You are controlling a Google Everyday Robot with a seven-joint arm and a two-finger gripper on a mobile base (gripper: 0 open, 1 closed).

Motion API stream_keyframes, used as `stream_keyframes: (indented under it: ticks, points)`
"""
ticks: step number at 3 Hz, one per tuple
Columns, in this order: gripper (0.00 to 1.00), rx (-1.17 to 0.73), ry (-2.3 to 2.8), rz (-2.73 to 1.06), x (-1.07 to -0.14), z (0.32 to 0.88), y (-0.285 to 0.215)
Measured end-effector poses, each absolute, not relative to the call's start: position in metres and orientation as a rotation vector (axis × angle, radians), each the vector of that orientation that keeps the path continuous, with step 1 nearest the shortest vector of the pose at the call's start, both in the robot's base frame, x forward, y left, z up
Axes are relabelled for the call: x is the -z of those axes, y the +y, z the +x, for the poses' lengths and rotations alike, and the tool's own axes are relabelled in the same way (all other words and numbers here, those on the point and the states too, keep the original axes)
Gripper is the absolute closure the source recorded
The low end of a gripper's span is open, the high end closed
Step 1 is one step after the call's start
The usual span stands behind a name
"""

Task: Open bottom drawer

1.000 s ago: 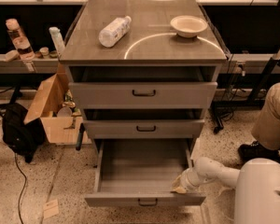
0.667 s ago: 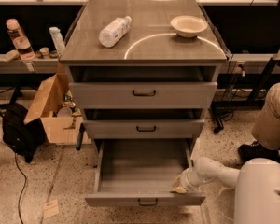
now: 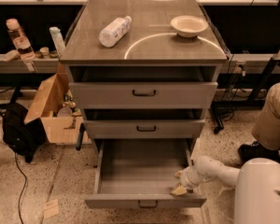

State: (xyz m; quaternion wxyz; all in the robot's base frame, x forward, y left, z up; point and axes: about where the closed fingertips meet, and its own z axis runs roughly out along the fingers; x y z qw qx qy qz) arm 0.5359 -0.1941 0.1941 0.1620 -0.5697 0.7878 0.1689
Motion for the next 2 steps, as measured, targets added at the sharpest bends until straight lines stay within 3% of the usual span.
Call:
stream_keyframes:
  ticks: [1,2]
  points:
    - [0.0,-0.482,2.248,-1.626,-0.1941,0.5358,-0.194]
    - [0.0,-0.482,2.248,-1.626,-0.1941,0.5358,-0.194]
